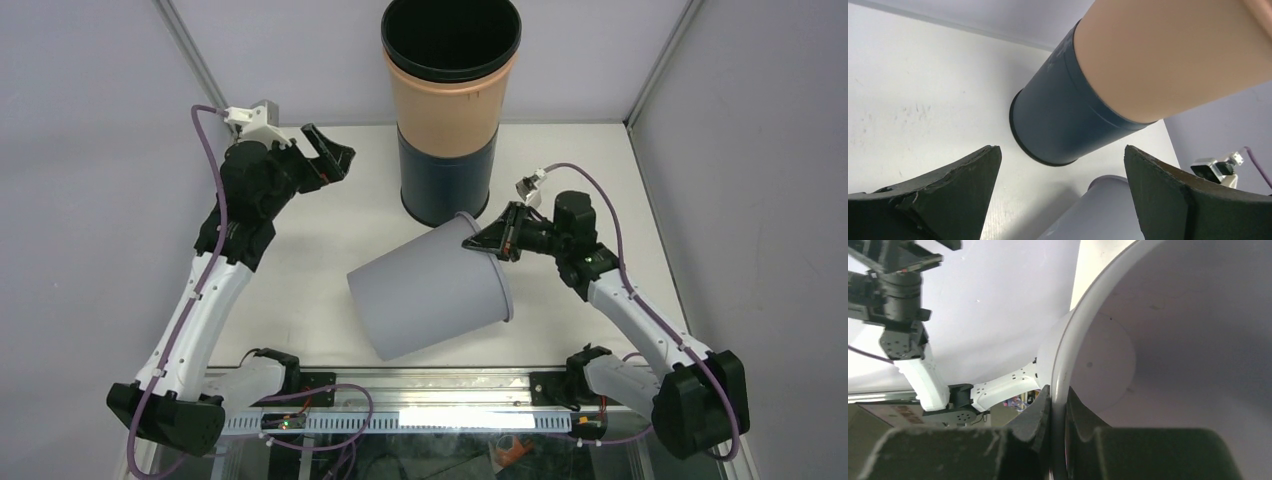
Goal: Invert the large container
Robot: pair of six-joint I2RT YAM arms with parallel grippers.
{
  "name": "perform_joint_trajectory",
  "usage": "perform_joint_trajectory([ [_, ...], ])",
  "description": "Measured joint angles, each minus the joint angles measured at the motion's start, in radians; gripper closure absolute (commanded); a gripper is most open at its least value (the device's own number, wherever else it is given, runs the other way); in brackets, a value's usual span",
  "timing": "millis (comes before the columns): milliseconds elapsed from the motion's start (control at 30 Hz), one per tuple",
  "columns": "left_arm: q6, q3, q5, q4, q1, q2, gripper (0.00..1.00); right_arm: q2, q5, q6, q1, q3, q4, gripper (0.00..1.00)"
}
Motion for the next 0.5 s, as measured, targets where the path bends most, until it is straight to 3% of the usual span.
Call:
perform_joint_trajectory([
  [67,0.000,-0.012,0.011,0.002,0.000,0.012,0.01,-0.010,-0.019,0.035,-0.022,-0.034,0.047,1.00],
  [100,0.001,-0.023,0.019,0.000,0.000,0.016,0.01,-0.018,-0.020,0.042,-0.027,-0.038,0.062,0.93],
  [167,0.006,-0.049,0.030,0.000,0.000,0.027,0.01,-0.028,-0.016,0.039,-0.034,-0.039,0.052,0.63],
  [233,0.010,-0.069,0.039,-0.006,0.000,0.038,0.01,-0.027,0.002,0.014,-0.059,-0.024,0.000,0.43],
  [333,0.015,-0.093,0.063,-0.019,0.000,0.056,0.01,-0.006,0.071,-0.089,-0.092,0.038,-0.159,0.34],
  [500,0.020,-0.103,0.108,-0.049,0.000,0.061,0.01,0.040,0.192,-0.296,-0.101,0.217,-0.428,0.30],
])
